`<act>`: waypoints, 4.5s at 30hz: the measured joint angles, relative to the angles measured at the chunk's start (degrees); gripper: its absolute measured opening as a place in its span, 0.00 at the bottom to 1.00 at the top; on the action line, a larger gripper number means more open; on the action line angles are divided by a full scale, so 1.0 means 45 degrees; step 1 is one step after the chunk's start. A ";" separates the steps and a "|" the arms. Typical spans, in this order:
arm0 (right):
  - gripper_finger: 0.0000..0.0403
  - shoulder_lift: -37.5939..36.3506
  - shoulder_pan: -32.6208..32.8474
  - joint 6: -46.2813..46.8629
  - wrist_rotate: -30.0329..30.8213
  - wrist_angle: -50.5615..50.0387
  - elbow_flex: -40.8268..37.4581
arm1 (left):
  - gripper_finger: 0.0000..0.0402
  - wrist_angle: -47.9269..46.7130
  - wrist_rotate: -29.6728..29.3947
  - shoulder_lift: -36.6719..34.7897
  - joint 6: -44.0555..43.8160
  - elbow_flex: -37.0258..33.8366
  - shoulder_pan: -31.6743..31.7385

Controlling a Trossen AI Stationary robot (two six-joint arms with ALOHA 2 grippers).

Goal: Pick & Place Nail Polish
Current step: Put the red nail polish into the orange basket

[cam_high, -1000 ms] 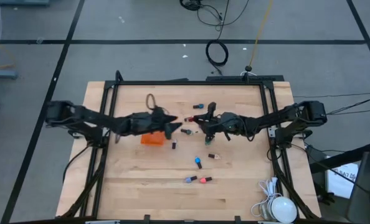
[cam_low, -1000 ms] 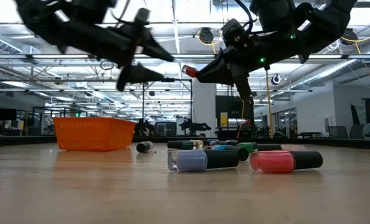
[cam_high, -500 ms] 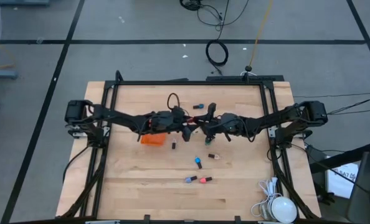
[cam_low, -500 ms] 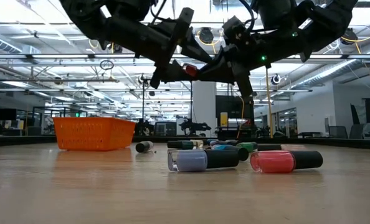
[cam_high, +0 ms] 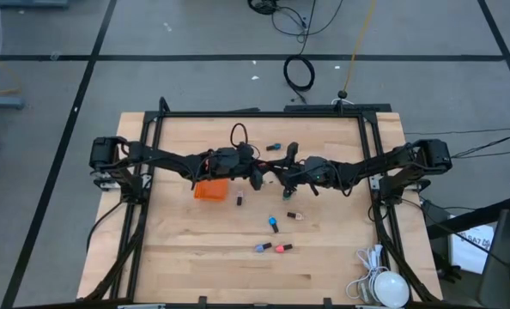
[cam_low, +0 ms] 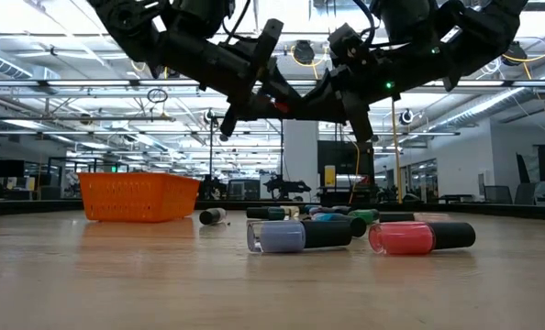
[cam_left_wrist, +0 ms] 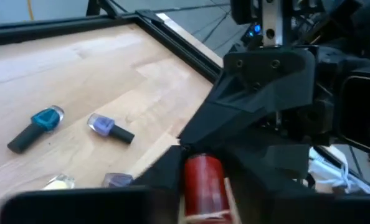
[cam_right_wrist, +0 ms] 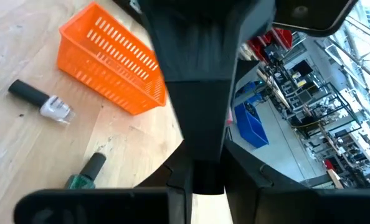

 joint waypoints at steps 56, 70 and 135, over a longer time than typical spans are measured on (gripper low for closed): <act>0.55 -0.5197 -0.1787 0.7640 0.1181 -0.1643 -0.2551 | 0.13 1.1029 0.4649 -0.8500 0.1695 -0.9084 -0.3033; 0.52 -0.5187 -0.1792 0.7620 0.1181 -0.1571 -0.2551 | 0.13 1.3018 0.6972 -0.8888 0.2720 -0.8410 -0.4697; 0.52 -0.5187 -0.1792 0.7416 0.1172 -0.1549 -0.2542 | 0.13 0.1282 -0.6985 -0.8889 1.6133 -0.8215 -0.4275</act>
